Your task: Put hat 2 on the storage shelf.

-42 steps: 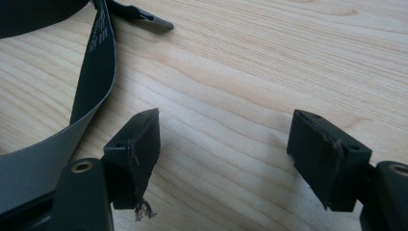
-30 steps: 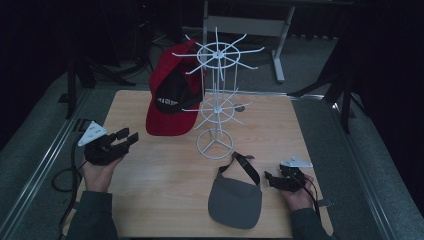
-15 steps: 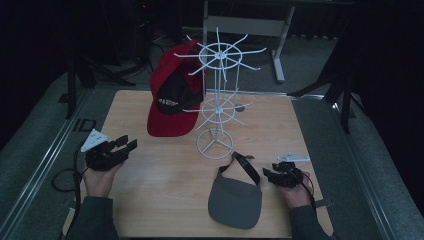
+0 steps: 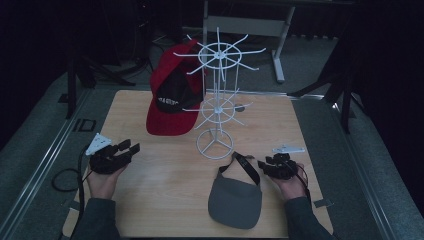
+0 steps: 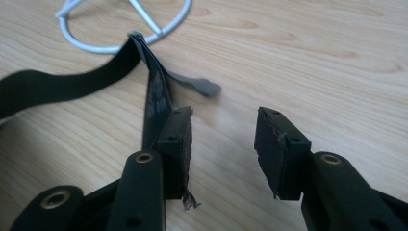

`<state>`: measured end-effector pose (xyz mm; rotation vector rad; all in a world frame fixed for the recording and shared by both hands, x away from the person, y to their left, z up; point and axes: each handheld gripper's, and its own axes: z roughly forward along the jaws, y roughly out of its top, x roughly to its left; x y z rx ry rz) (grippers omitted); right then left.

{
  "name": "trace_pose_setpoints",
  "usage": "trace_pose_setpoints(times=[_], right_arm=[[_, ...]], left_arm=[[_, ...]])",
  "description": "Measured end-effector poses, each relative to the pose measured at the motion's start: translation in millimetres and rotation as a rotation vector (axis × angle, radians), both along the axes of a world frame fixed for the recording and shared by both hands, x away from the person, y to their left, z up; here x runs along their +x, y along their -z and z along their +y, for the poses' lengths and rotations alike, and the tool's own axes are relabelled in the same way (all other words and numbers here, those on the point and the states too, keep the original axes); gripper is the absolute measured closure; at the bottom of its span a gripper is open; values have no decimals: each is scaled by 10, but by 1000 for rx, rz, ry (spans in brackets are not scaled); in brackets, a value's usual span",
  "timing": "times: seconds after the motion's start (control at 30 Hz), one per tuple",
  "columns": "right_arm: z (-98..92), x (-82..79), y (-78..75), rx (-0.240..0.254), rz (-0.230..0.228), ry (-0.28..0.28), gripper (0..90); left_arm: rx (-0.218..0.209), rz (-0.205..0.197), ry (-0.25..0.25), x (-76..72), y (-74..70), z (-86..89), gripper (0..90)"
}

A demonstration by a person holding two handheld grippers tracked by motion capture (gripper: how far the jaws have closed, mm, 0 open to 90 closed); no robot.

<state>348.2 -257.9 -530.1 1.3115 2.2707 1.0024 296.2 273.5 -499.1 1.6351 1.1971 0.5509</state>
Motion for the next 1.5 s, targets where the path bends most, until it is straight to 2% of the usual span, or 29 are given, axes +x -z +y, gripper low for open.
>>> trace_pose_setpoints(times=[0.37,0.57,0.97,1.07,1.1,1.13,1.2,1.23,1.5], right_arm=[[214,128,-61,28,17,-37,606],[310,188,-63,20,25,-53,619],[536,360,-13,-55,48,-119,663],[603,414,5,-70,72,-139,675],[603,414,5,-70,72,-139,675],[642,433,22,-91,79,-152,683],[642,433,22,-91,79,-152,683],[679,470,60,-125,97,-171,699],[734,539,128,-175,137,-203,750]], left_arm=[[-6,25,-5,-2,82,16,549],[-5,29,-4,2,94,8,549],[-15,43,-18,7,130,25,548],[-16,43,-20,2,128,29,548],[-17,43,-21,0,128,31,548],[-19,43,-23,-1,128,35,547],[-20,43,-23,-2,129,37,547],[-21,44,-25,-3,129,42,547],[-20,48,-25,-4,135,44,547]])
